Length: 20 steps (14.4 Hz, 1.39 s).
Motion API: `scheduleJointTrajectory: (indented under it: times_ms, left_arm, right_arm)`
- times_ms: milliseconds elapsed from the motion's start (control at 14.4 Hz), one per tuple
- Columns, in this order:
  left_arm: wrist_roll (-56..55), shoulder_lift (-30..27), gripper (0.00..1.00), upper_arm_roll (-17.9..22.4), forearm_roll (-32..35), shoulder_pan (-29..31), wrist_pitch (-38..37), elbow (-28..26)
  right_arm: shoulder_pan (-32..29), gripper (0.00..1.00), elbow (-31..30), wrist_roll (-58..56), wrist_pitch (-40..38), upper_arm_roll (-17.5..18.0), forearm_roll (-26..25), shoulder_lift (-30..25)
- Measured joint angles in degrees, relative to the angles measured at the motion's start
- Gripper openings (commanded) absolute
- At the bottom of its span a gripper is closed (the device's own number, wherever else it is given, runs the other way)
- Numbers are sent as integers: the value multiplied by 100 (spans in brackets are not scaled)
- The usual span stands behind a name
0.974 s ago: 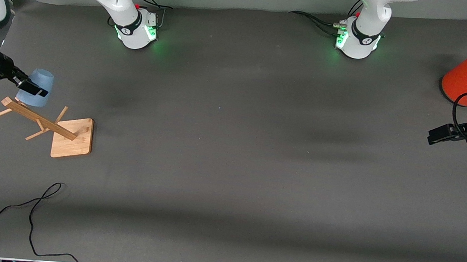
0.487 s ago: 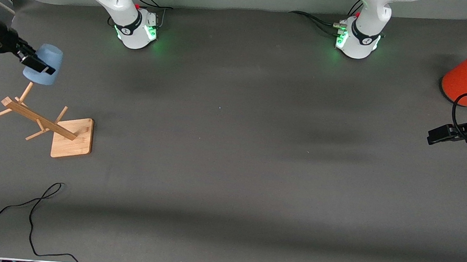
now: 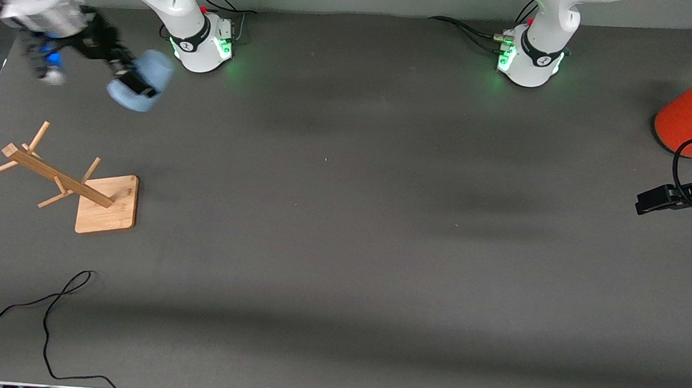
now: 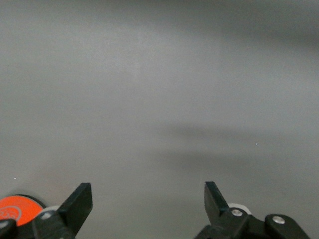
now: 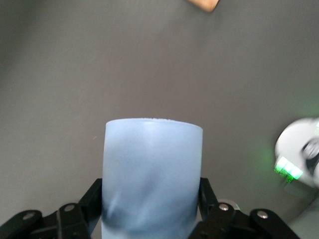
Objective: Rotate and upright cup with both arms
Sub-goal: 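Carry the blue cup to the table middle with the right gripper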
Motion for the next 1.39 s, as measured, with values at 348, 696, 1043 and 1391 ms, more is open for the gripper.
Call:
scheduleJointTrajectory:
  times_ms: [348,696,1043,1391]
  left_arm:
    - [1,169,100,15,4,30,192,-5]
    - [6,234,100,19,4,103,260,0]
    - [6,339,100,-6,1,98,382,-5]
    - [6,447,100,-10,1,102,344,-15]
  right_arm:
    - [27,30,1844,2833,253,1755,-146,1934]
    - [1192,30,3597,5180,368,2065,-1519,4133]
    - [2508,30,4954,6981,684,2056,-2833,5986]
    - [3200,28,5480,8112,1262,1945,-3654,7167]
